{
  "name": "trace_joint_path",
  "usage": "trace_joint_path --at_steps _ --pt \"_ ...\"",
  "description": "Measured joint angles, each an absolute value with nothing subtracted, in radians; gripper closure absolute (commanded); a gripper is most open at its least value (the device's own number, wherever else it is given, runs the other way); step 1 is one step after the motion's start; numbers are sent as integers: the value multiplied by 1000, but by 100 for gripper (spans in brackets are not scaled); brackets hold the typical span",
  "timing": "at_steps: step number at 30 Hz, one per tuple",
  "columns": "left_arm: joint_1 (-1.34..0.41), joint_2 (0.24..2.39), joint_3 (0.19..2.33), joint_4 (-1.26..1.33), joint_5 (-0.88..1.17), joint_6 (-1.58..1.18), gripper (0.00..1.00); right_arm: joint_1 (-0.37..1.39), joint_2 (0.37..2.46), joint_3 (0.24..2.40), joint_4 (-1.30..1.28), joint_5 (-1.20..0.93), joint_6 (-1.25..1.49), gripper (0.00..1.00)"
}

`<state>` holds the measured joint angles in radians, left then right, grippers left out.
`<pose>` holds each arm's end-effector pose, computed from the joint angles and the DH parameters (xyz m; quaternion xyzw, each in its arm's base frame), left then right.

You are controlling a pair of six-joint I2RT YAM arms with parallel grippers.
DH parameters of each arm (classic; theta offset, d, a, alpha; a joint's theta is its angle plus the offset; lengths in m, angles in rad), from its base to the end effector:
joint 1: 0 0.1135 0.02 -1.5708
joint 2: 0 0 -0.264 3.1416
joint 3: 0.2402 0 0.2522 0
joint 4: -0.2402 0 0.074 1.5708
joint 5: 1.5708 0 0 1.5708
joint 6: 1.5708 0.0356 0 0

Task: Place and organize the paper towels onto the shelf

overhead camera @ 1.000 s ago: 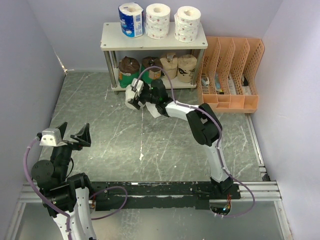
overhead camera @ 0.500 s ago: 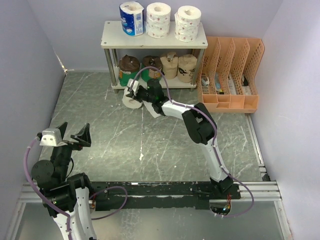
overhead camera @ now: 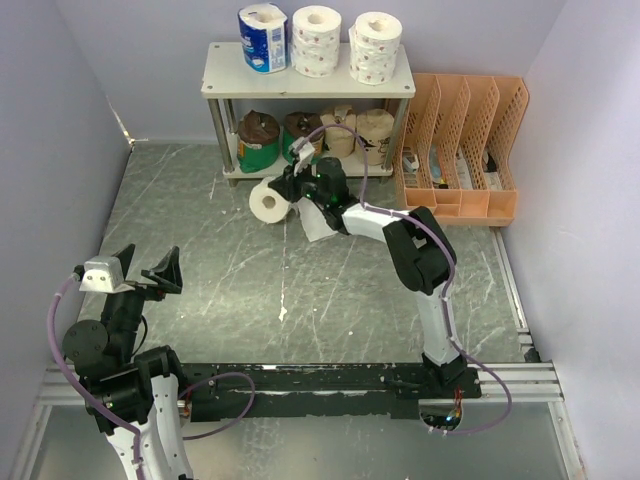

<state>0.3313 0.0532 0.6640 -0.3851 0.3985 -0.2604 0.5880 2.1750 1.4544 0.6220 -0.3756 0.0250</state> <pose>0.0298 -0.0044 0.3411 -0.0299 0.6293 -0.0961 0.7706 0.4090 0.2883 0.2037 -0.3227 0.6646 0.3309 0.5871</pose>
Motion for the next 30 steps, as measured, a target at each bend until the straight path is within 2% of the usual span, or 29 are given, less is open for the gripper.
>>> trace_joint_path --at_steps 9,19,24,30 --pt "331 53 664 -385 404 -260 1 597 2163 1500 461 -363 641 100" --pt "331 53 664 -385 405 -260 1 610 2162 1171 806 -320 1296 100" --pt "331 53 664 -385 405 -260 1 645 2125 1186 859 -200 1448 100" --pt "331 53 664 -385 405 -258 1 758 1932 1307 611 115 1390 100"
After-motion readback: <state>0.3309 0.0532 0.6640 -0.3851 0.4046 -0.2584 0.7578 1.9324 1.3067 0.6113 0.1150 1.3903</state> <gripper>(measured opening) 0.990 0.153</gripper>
